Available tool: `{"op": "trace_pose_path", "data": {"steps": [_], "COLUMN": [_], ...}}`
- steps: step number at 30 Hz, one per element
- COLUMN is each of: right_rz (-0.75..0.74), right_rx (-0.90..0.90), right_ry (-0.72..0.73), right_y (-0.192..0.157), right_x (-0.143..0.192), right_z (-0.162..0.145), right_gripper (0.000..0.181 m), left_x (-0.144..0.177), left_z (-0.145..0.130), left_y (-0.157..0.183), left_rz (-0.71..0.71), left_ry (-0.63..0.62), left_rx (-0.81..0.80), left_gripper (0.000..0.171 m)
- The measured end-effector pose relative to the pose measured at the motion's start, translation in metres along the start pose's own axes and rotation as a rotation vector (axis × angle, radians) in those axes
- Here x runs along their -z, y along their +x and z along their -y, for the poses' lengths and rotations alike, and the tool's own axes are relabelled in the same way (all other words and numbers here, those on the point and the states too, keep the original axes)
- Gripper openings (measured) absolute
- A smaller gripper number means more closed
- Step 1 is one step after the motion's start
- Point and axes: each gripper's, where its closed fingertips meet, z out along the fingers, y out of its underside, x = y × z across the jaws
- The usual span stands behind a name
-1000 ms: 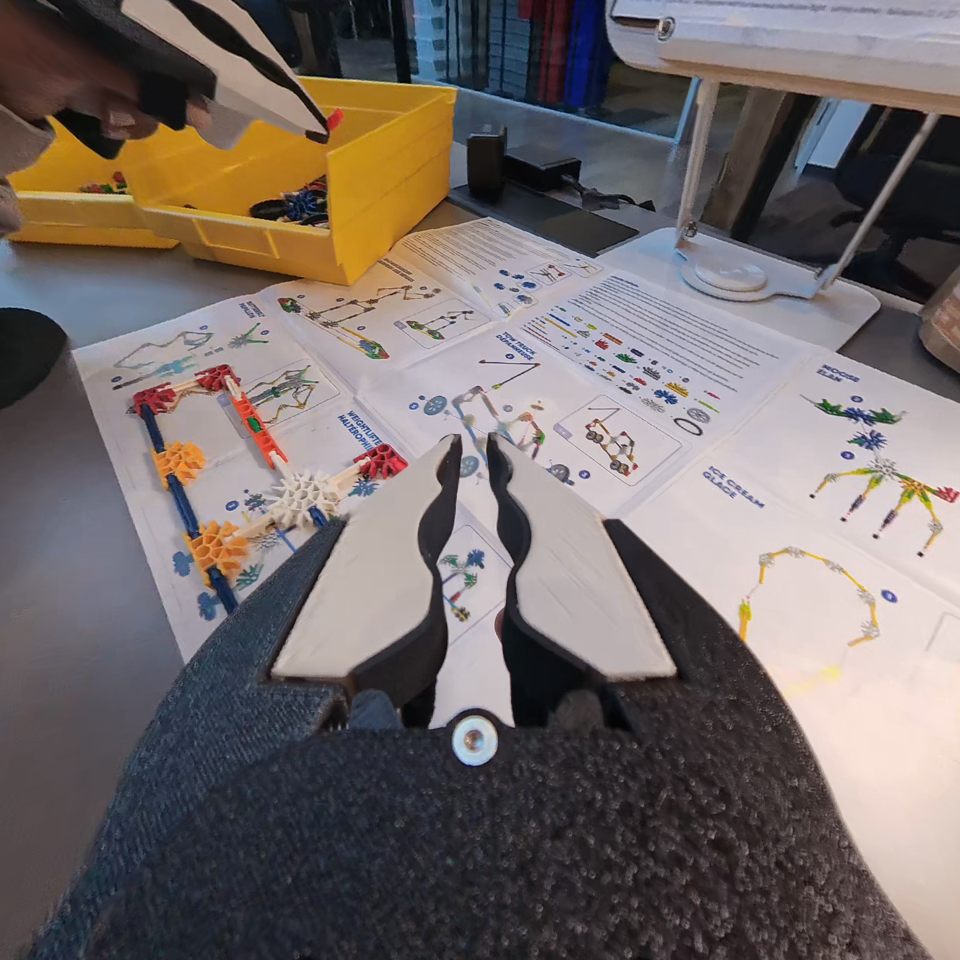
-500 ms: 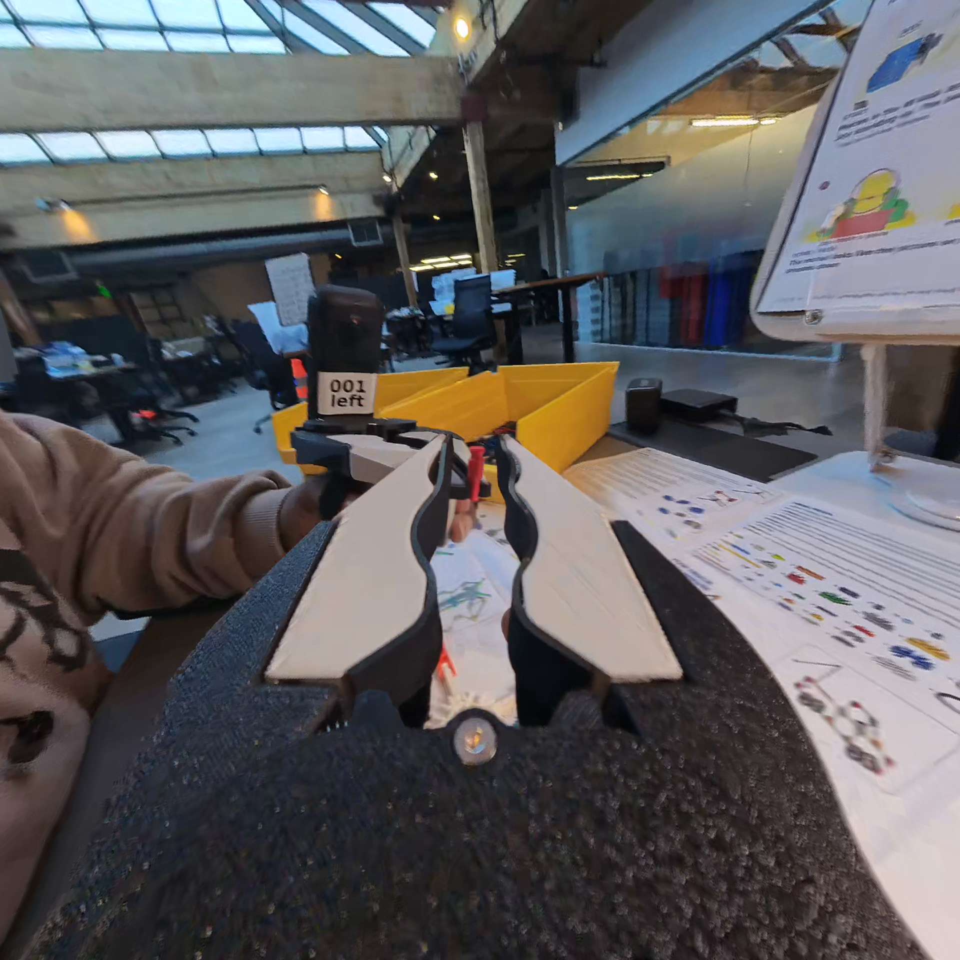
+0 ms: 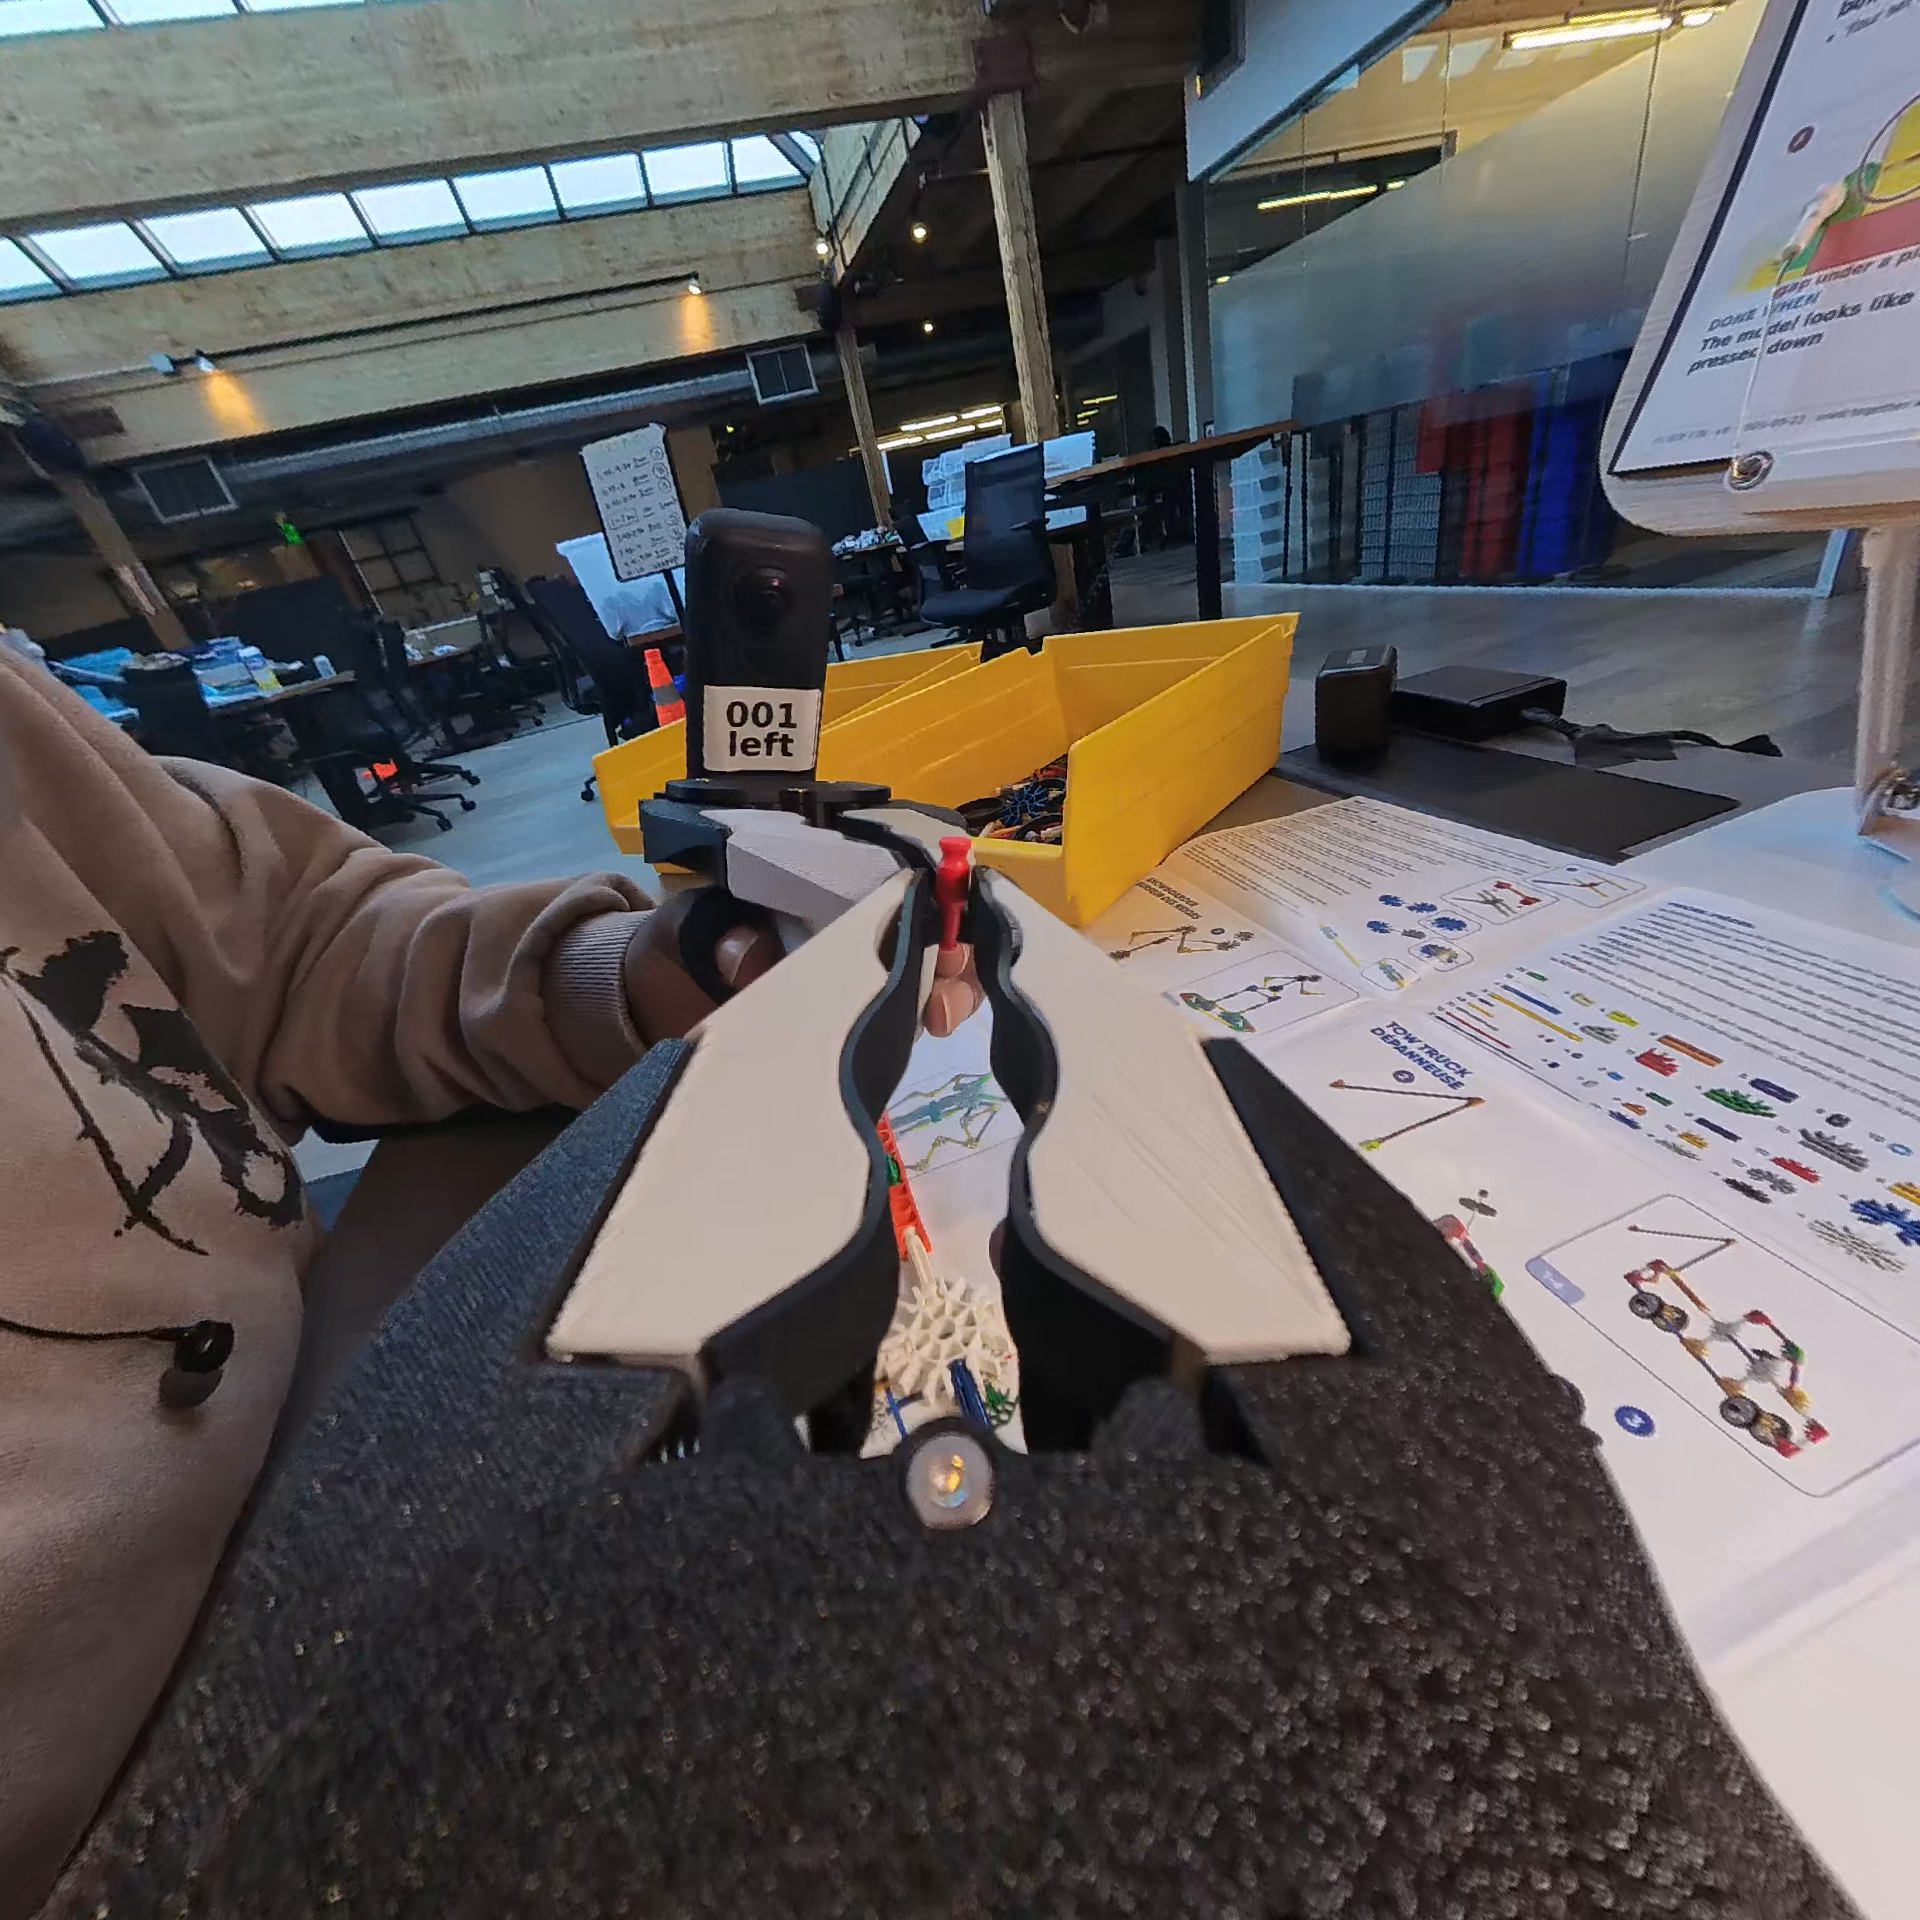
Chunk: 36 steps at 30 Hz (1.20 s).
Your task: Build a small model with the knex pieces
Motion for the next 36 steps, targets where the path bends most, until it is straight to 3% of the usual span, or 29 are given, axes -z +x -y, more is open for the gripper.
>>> {"op": "trace_pose_path", "data": {"steps": [14,28,36], "right_rz": [0.053,0.046,0.044], "right_rx": [0.04,-0.004,-0.034], "right_ry": [-0.145,-0.212,-0.218], "right_y": [-0.004,0.001,0.005], "right_x": [0.004,0.003,0.004], "right_z": [-0.027,-0.042,-0.046], "right_gripper": [0.005,0.005,0.005], "left_x": [0.003,0.006,0.008], "left_z": [-0.031,-0.047,-0.051], "left_y": [0.001,-0.006,-0.01], "left_rz": [-0.011,-0.03,-0.005], "left_ry": [-0.157,-0.228,-0.254], "left_rx": [-0.046,0.091,0.086], "left_gripper": [0.001,0.004,0.003]}}
